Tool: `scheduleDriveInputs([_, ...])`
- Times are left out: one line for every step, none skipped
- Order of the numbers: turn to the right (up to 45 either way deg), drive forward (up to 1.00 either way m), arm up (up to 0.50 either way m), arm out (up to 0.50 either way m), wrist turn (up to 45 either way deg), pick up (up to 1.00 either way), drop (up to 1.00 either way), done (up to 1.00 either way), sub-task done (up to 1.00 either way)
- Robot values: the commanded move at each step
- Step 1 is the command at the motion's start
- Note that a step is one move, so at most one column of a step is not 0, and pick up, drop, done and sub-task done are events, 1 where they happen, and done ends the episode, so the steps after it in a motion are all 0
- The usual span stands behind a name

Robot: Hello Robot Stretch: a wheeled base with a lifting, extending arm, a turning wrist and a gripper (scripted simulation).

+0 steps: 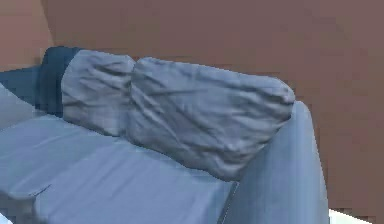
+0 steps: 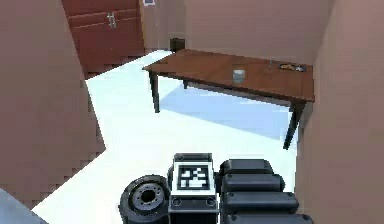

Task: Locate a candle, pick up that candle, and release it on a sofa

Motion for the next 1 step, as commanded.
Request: scheduleDriveInputs([42.0, 0.00, 0.00, 0.00, 0.0, 0.00, 0.00, 0.00, 0.00])
